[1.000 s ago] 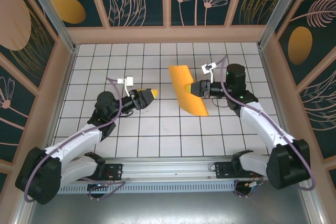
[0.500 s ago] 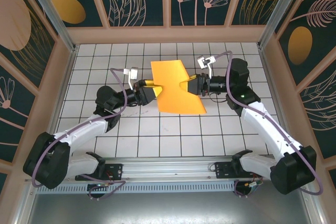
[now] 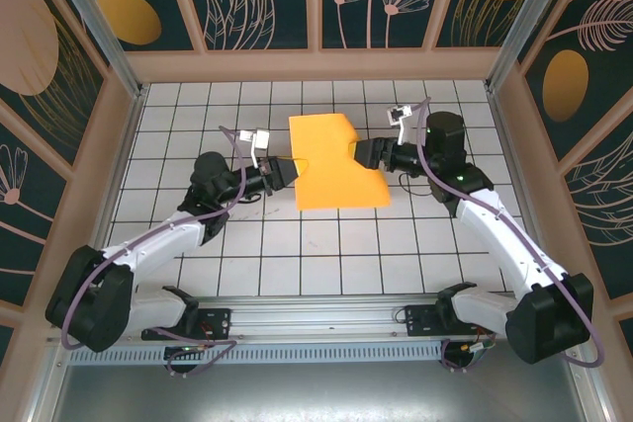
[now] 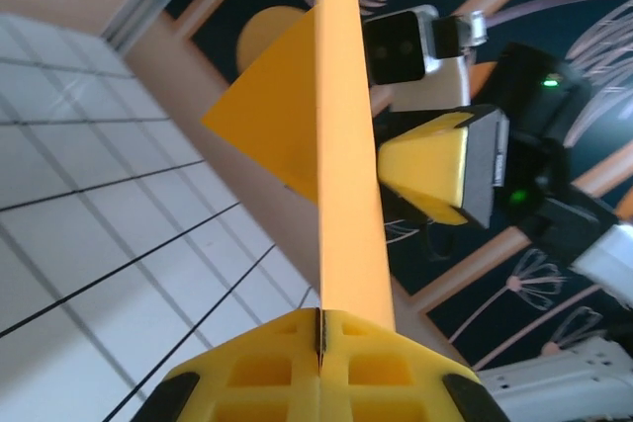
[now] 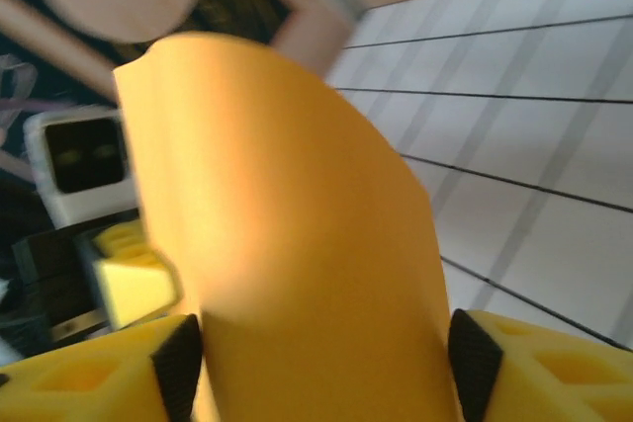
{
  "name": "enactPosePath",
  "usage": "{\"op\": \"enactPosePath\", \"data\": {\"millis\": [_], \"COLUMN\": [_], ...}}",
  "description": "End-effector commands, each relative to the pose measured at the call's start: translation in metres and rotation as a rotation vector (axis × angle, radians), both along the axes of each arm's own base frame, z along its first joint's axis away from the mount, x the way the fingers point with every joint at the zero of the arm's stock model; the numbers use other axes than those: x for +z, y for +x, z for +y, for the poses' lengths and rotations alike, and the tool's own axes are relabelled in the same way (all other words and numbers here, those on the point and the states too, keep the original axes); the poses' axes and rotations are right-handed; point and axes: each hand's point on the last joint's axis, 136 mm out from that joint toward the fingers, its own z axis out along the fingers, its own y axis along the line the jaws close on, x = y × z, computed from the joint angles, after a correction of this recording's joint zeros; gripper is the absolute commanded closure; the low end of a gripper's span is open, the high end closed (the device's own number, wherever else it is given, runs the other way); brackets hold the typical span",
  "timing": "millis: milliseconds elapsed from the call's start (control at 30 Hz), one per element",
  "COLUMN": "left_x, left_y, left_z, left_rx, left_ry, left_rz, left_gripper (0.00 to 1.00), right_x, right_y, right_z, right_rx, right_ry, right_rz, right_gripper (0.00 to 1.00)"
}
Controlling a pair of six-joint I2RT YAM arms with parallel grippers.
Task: Fold a paper plane with a square sheet of paper (fold left side to right side)
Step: Place a square sheet of paper at the center of the table.
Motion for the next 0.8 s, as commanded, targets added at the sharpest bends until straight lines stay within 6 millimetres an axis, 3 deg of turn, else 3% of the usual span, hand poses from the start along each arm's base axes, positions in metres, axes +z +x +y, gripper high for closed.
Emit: {"op": "enactPosePath", "data": {"millis": [0, 133, 267, 367, 433, 467, 600, 767], "left_x": [-0.049, -0.105, -0.16, -0.193, -0.199, -0.213, -0.22, -0.223], "left_y": [0.02, 0.035, 0.045, 0.049, 0.051, 0.049, 0.048, 0.048], "left_z": [-0.002, -0.005, -0.005, 0.0, 0.004, 0.006, 0.01, 0.011], "left_rx": [0.06, 0.085, 0.098, 0.131, 0.148, 0.149, 0.164, 0.16], "left_ry": [0.141, 0.257, 0.363, 0.449, 0.481, 0.511, 0.54, 0.568], "left_rz": [0.123, 0.258, 0.38, 0.438, 0.446, 0.471, 0.48, 0.483], "left_gripper": [1.0, 0.99, 1.0, 1.0, 1.0, 1.0, 1.0, 1.0], "right_x": [-0.039, -0.071, -0.1, -0.123, -0.139, -0.148, -0.175, -0.199], "right_y": [0.023, 0.028, 0.023, 0.017, 0.012, 0.01, 0.008, 0.015], "right_z": [-0.043, -0.065, -0.068, -0.058, -0.049, -0.045, -0.029, -0.009], "right_rx": [-0.249, -0.363, -0.373, -0.335, -0.303, -0.287, -0.246, -0.202], "right_ry": [-0.206, -0.307, -0.324, -0.277, -0.234, -0.218, -0.219, -0.229], "right_rz": [0.028, 0.077, 0.139, 0.206, 0.26, 0.287, 0.361, 0.418], "right_gripper": [0.24, 0.21, 0.22, 0.41, 0.54, 0.59, 0.76, 0.85]}}
